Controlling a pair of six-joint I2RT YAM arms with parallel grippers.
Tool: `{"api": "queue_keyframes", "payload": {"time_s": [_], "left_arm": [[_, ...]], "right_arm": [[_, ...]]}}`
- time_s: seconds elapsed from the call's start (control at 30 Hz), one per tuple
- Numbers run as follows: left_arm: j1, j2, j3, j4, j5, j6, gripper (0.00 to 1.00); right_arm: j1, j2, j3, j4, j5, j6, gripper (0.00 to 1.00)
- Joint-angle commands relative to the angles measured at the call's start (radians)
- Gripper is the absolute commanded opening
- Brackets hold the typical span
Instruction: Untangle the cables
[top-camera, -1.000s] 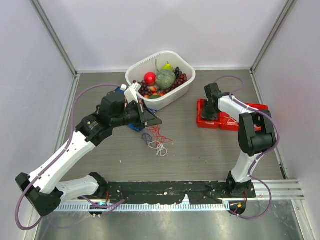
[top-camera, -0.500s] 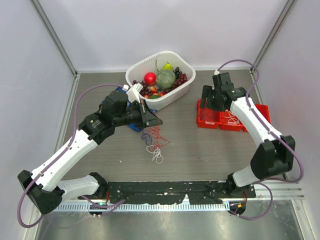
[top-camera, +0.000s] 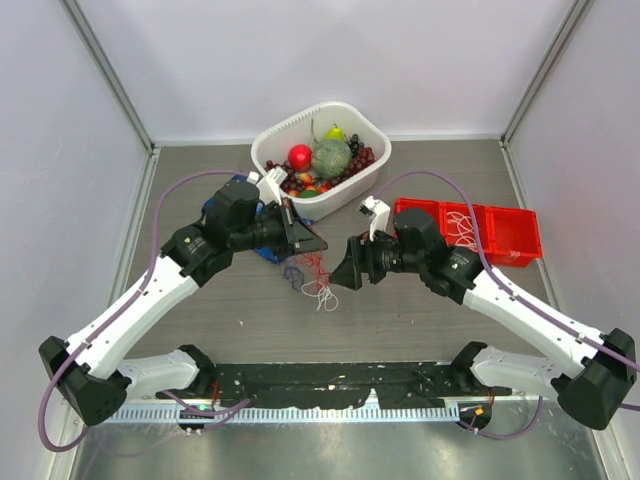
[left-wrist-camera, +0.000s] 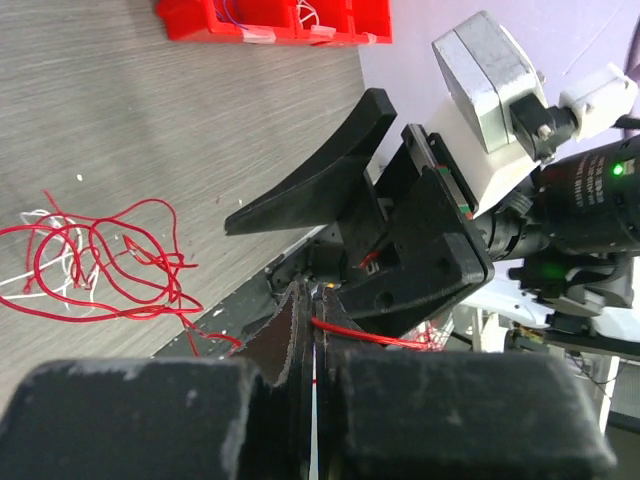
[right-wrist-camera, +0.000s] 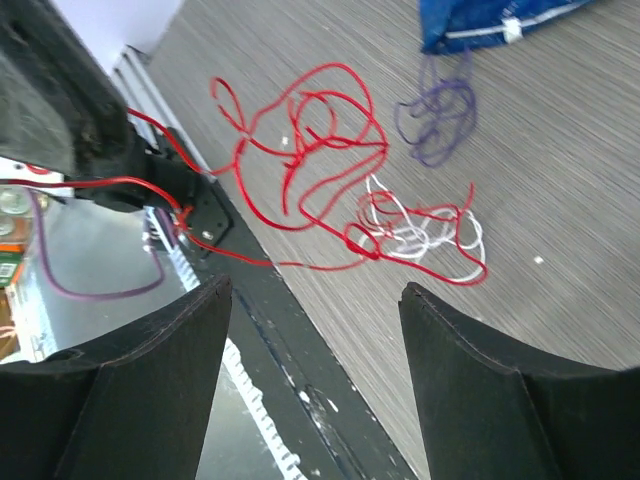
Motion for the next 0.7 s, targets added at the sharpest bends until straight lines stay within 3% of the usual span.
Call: {"api": "queue_keyframes", "payload": {"time_s": [0.0,0.23,0.3,0.37,0.5,0.57,0.67], "left_arm": [[0.005,-0.037,-0.01,0.085,0.044,-0.077,0.0],[0.005,-0.074,-0.041,0.185,0.063,-0.182,0.0],[0.005,-0.08,-0.041,0.211,0.066,-0.203,0.0],[0.005,-0.082,-0.035,0.231,0.066,-0.22,0.0],[0.005,-0.079,0.002,0.261,0.078,-0.248,0.0],[0.005,-0.077,0.044,0.241,0.073,-0.237,0.0],[0.006,-0.08,0.097,0.14,0.024,-0.167,0.0]], "right_arm": [[0.029,-0.011,-0.036,0.24,-0.052,0.066,0.73],[0.047,0.094,-0.024,0.251,-0.024,0.063,0.66],[0.052,0.122,-0.029,0.259,-0.039,0.081,0.59],[0.058,0.148,-0.036,0.251,-0.021,0.098,0.37],[0.061,0.148,-0.038,0.159,0.152,0.117,0.08],[0.061,0.124,-0.032,0.093,0.259,0.12,0.01],[0.061,0.084,-0.016,0.003,0.352,0.111,0.01]]}}
